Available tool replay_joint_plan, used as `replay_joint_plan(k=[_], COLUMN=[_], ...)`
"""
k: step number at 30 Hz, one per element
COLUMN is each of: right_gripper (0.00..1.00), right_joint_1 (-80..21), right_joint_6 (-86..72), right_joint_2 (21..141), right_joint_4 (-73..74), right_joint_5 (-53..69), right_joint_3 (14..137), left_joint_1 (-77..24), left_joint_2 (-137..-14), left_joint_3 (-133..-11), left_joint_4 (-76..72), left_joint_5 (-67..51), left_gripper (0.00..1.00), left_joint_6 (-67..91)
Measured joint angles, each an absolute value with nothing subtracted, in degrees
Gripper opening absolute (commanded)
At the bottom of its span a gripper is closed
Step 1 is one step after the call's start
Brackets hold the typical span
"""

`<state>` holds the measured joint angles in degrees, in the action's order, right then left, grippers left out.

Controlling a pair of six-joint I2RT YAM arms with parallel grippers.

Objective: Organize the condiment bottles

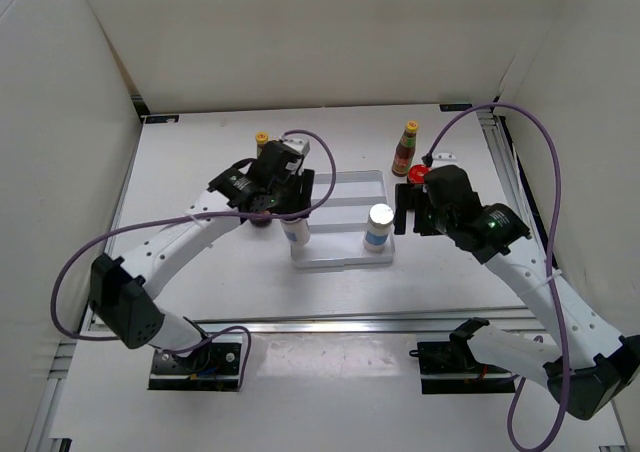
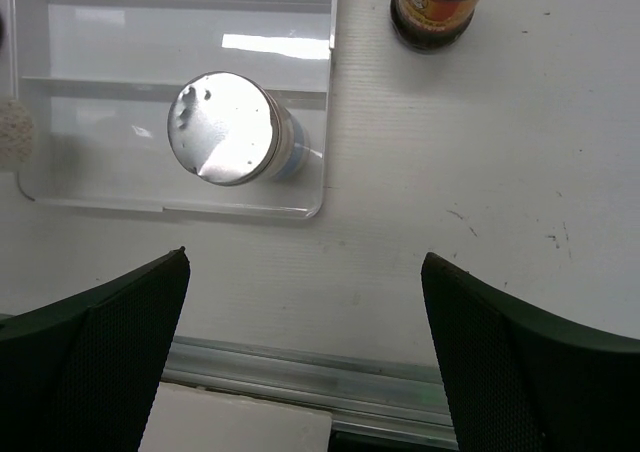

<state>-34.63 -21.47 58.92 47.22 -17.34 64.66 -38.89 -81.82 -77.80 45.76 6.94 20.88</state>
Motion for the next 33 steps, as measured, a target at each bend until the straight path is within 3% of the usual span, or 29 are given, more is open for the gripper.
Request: replay_joint_plan(k=[13,16,17,19,20,33], right_gripper=[1.00,1.00,1.00,1.00,1.00,1.00], right_joint_1=[-34.5,-34.4,-34.4,-34.4,-34.4,-29.2], right_joint_6=[-21.4,-21.4,-21.4,-21.4,-21.4,-22.1], right_joint_2=[53.6,53.6,53.6,53.6,53.7,60.9], right_joint_4=[50.7,51.1,51.2,51.2,51.2,51.3], right_joint_5=[-20.8,-21.0,-21.0,-21.1,-21.1,-20.5], right_joint_3=[64.7,64.7,64.6,64.6,64.6,64.7], left_joint_1=[-40.2,-40.2,-40.2,-40.2,-40.2,-40.2], left_joint_2=[-89.8,-90.3,-90.6,-91.4,-91.9,-88.4], left_joint_3=[-73.6,-73.4,-73.4,-73.4,-73.4,-74.1], left_joint_4=[38.5,37.6,37.2,36.6,36.3,37.3], left_joint_5=[5.0,5.0,5.0,5.0,4.9,8.2], left_gripper=[0.11,0.20,0.31,0.68,0.98,1.00], left_joint_6=[19.6,19.1,18.9,18.3,18.0,13.3])
